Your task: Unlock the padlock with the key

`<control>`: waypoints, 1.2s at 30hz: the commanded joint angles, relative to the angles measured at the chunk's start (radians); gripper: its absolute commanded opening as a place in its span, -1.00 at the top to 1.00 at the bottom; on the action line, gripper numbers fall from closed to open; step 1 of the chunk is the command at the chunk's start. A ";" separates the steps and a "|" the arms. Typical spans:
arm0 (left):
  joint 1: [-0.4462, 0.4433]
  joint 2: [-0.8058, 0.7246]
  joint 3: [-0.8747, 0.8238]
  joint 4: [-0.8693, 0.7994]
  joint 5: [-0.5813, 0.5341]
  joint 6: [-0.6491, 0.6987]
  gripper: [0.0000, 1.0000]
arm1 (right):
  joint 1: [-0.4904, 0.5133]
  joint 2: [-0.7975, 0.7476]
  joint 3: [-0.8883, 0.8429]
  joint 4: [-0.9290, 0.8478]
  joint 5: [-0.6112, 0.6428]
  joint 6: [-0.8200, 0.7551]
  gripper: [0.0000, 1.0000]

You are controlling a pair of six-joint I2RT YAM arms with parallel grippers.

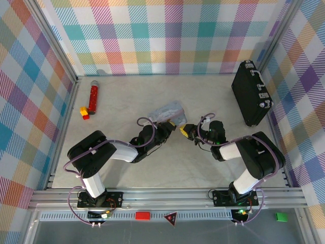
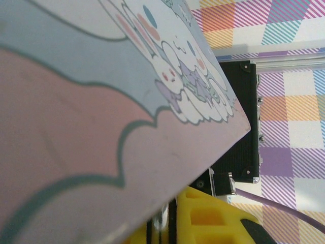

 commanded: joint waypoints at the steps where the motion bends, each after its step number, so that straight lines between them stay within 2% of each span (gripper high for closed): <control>1: -0.084 -0.004 0.007 0.095 0.216 -0.029 1.00 | 0.082 -0.038 0.016 0.069 -0.071 -0.033 1.00; 20: -0.073 -0.012 0.010 0.101 0.222 -0.032 1.00 | 0.202 -0.033 -0.033 0.078 0.021 -0.023 1.00; 30: -0.071 -0.052 0.011 0.067 0.222 -0.015 1.00 | 0.223 0.041 -0.031 0.164 0.035 0.010 1.00; 36: -0.067 -0.065 -0.002 0.030 0.221 -0.002 1.00 | 0.204 0.007 -0.026 0.096 0.031 -0.030 1.00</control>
